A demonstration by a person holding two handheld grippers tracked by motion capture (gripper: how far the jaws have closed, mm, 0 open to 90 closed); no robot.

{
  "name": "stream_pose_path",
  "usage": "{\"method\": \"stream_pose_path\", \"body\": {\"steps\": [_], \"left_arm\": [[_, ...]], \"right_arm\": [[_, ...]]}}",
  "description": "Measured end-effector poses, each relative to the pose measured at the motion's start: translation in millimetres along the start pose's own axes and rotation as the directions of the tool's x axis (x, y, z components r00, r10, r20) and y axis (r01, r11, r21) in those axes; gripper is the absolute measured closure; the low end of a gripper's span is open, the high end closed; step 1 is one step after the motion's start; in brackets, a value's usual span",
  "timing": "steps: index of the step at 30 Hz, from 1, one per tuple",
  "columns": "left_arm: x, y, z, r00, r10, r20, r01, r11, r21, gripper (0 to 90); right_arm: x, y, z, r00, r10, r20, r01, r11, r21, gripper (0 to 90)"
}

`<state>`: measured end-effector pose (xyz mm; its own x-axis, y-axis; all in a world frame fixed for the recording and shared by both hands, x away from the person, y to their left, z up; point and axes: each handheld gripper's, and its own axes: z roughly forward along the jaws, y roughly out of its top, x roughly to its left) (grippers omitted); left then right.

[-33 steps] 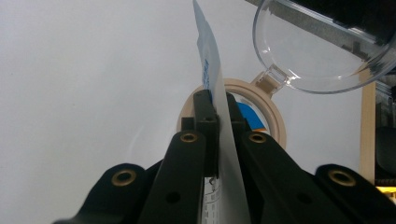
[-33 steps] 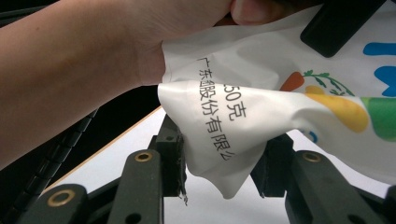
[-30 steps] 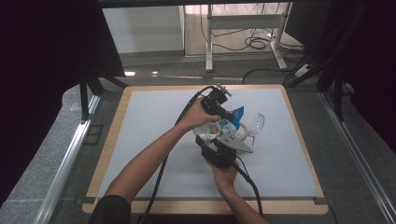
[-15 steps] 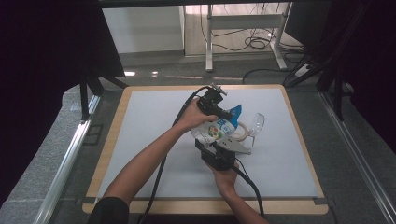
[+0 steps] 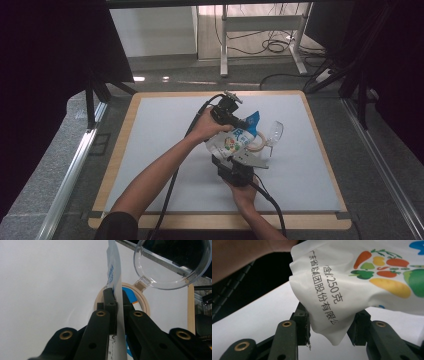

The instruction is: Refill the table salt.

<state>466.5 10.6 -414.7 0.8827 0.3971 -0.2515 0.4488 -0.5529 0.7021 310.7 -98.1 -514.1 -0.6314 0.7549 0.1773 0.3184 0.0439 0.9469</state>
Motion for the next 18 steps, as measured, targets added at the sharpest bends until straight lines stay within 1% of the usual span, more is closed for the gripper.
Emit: {"method": "stream_pose_path", "body": {"steps": [6,14,18], "left_arm": [[0.5,-2.7,-3.1,1.0000,-0.005,0.002,0.005,0.9999,-0.013,89.4],[-2.7,-4.2,-7.4,1.0000,-0.002,0.002,0.002,0.9996,-0.029,89.4],[-3.1,-5.3,-11.3,1.0000,0.001,0.002,-0.001,0.9993,-0.039,89.4]], "right_arm": [[-2.5,-5.5,-1.6,0.9994,-0.029,0.017,0.029,0.999,0.019,58.5],[-8.1,-12.0,-1.6,0.9990,-0.032,0.030,0.030,0.997,0.078,58.2],[-11.3,-13.9,-1.8,0.9986,-0.032,0.043,0.028,0.995,0.096,57.2]]}}
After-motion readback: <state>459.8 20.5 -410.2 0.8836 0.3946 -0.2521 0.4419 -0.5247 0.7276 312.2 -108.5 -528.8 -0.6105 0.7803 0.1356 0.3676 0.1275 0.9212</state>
